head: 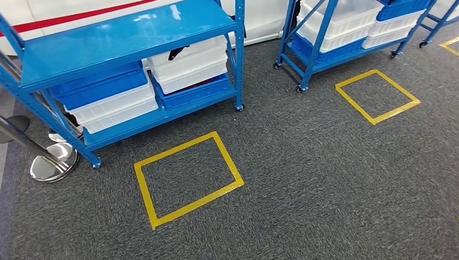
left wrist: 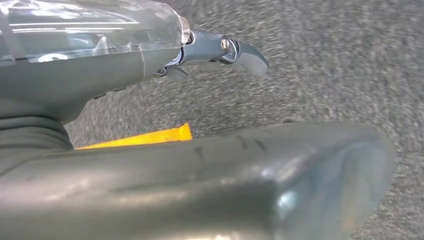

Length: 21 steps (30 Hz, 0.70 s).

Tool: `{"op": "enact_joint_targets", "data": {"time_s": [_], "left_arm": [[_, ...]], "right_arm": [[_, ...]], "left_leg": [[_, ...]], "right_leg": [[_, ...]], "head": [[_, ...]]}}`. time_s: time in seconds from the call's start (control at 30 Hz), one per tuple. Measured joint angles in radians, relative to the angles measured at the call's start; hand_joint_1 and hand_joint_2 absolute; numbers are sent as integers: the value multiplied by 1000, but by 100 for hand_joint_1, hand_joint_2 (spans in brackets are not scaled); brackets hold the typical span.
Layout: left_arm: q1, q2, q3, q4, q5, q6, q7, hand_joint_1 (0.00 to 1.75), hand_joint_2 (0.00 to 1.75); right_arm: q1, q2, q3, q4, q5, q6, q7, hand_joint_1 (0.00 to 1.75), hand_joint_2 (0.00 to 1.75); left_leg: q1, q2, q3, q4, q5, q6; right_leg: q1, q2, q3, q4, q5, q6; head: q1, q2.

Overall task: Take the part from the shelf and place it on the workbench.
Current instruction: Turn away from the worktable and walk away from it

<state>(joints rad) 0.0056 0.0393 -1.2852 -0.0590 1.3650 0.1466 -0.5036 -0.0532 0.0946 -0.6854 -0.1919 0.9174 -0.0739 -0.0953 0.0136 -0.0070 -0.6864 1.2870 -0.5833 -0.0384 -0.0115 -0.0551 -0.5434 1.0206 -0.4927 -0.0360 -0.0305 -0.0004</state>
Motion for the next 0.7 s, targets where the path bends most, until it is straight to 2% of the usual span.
{"op": "enact_joint_targets", "data": {"time_s": [0.03,0.07,0.13,0.17,0.2,0.27,0.3,0.33,0.4,0.43,0.47,0.5,0.53,0.6,0.63,0.67,0.7], "left_arm": [[1,0,0,1,2,-3,-1,0,0],[1,1,0,2,4,-6,-2,0,0],[-5,4,0,3,7,-14,-5,0,0],[-8,7,0,3,8,-18,-6,0,0],[-11,9,0,3,8,-22,-4,0,0],[-14,13,0,2,11,-24,8,0,0],[-16,14,0,2,13,-23,15,0,0],[-19,15,0,1,15,-21,22,0,0],[-30,16,0,0,17,-19,29,0,0],[-33,17,0,-2,17,-18,31,0,0],[-35,18,0,-3,17,-18,31,0,0],[-35,19,0,-4,17,-19,31,0,0],[-35,19,0,-6,17,-19,32,0,0],[-34,20,0,-7,16,-20,32,0,0],[-34,21,0,-8,15,-20,32,0,0],[-35,22,0,-8,15,-21,32,0,0],[-35,24,0,-9,15,-21,31,0,0]], "right_arm": [[0,0,0,0,2,1,0,0,0],[-1,0,0,0,5,2,0,0,0],[-3,0,0,0,12,3,2,0,0],[-4,-1,0,0,15,4,5,0,0],[-6,-1,0,0,18,6,9,0,0],[-11,-3,0,0,24,11,17,0,0],[-13,-4,0,0,28,13,20,0,0],[-13,-6,0,-1,31,15,21,0,0],[-11,-9,0,0,34,12,23,0,0],[-10,-10,0,0,32,7,25,0,0],[-8,-11,0,0,28,2,29,0,0],[-7,-13,-1,0,23,-2,32,0,0],[-6,-14,-1,0,20,-4,34,0,0],[-5,-17,-3,0,16,-5,34,0,0],[-5,-18,-5,0,16,-6,34,0,0],[-6,-18,-6,0,15,-6,34,0,0],[-7,-18,-8,0,15,-6,34,0,0]], "left_leg": [[0,6,22,-36,24,2],[-1,19,61,-104,58,6],[-8,62,130,-234,100,19],[-12,75,146,-268,107,26],[-15,79,149,-280,106,31],[-12,55,148,-286,114,40],[-9,45,150,-292,119,45],[-6,36,152,-297,125,51],[-3,19,149,-301,133,59],[-3,11,146,-300,135,61],[-3,2,145,-299,135,61],[-3,-6,145,-298,135,61],[-2,-12,146,-297,134,59],[-2,-22,147,-291,130,52],[-3,-26,147,-287,127,46],[-5,-28,145,-284,125,39],[-6,-30,143,-282,124,32]], "right_leg": [[1,-13,1,0,-1,1],[2,-25,3,1,-2,2],[7,-47,8,3,-6,9],[8,-57,10,4,-8,14],[9,-66,12,4,-9,19],[9,-79,18,2,-11,30],[8,-64,17,11,-20,36],[7,-37,6,38,-40,40],[3,28,-48,152,-105,45],[2,44,-82,220,-134,46],[0,51,-107,267,-145,48],[-2,53,-117,279,-135,49],[-4,54,-107,252,-106,50],[-9,58,-51,120,-31,51],[-10,61,-28,63,-6,49],[-9,65,-14,28,5,46],[-7,67,-12,17,6,41]], "head": [[0,0],[0,0],[0,0],[0,0],[0,0],[0,0],[0,0],[1,0],[1,0],[1,0],[1,0],[1,0],[1,0],[1,0],[1,0],[1,0],[1,0]]}}
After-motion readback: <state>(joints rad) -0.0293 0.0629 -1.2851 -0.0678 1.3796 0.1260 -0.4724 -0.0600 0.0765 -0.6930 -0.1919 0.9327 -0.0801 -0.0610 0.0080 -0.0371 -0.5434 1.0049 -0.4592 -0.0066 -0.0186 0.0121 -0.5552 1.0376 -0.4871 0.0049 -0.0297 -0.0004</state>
